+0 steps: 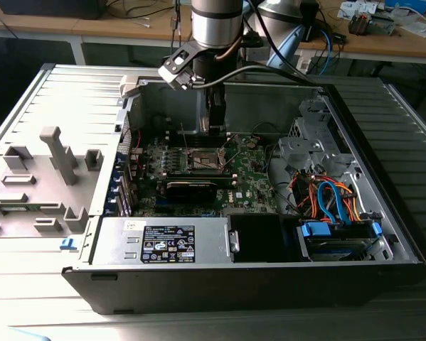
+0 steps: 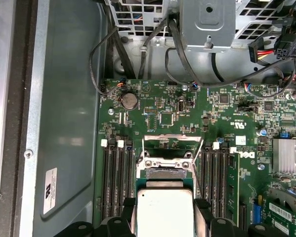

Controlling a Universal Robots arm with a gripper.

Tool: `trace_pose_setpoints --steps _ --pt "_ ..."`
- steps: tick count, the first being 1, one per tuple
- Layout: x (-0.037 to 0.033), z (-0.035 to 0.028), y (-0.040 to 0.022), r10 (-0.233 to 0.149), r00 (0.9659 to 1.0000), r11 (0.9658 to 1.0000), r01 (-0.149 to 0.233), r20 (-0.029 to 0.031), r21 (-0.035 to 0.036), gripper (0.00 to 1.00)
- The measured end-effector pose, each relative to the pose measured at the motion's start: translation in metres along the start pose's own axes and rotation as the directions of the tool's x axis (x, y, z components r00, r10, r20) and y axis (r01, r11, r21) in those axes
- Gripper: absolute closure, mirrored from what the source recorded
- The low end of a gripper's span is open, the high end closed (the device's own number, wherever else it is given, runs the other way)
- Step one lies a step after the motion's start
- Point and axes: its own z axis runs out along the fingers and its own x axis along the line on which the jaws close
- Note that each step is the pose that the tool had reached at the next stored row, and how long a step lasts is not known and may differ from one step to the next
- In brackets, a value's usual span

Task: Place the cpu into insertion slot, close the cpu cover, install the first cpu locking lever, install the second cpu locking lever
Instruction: 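Place the cpu into insertion slot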

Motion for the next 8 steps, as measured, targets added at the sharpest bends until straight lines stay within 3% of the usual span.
trace_pose_setpoints --steps 8 --pt "0.0001 0.0026 -0.0002 0.000 1.0000 1.0000 0.000 0.0003 0.0000 0.45"
